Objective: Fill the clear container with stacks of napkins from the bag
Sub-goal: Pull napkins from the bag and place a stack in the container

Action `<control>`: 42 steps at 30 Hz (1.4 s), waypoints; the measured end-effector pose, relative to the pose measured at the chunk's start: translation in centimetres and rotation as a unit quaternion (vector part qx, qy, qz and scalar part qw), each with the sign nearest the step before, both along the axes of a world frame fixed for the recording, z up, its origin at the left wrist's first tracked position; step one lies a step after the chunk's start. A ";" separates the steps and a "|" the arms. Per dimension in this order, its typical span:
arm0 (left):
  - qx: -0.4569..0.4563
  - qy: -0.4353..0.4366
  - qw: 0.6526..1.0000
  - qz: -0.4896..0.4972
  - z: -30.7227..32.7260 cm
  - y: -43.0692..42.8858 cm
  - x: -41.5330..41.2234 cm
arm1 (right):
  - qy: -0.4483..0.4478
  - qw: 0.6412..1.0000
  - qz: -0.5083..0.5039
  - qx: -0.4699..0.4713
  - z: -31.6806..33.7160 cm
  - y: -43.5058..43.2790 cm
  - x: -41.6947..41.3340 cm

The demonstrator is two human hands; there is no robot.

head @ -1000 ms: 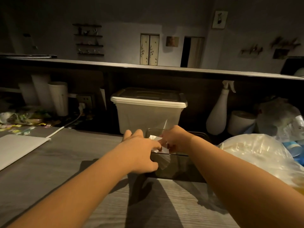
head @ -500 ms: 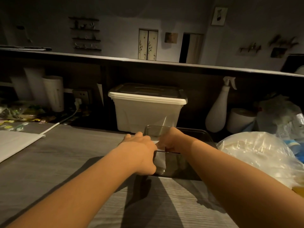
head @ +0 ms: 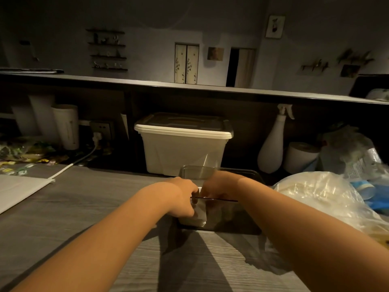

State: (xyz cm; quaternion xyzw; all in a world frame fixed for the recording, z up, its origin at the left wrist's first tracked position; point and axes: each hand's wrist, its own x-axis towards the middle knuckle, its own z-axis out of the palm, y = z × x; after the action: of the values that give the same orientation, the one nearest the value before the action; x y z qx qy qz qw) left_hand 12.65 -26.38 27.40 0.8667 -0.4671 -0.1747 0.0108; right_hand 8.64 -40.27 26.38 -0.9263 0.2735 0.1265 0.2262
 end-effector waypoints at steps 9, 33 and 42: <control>-0.021 -0.011 1.000 0.001 -0.5 0.2 0.5 | 0.024 0.999 -0.004 0.044 0.7 0.7 0.0; -0.094 -0.102 0.990 -0.012 6.0 -2.4 -10.1 | -0.134 0.969 -0.127 0.163 10.3 -0.9 -15.2; -0.190 -0.009 0.980 -0.064 4.6 -5.7 -16.6 | -0.097 0.979 -0.158 0.083 8.6 -3.4 -22.8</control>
State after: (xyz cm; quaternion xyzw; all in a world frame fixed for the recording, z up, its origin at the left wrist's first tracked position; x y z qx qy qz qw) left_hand -3.98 -32.10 31.98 0.8188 -0.5461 -0.0750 0.1602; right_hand -14.12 -43.72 34.94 -0.8575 0.3814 0.0212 0.3446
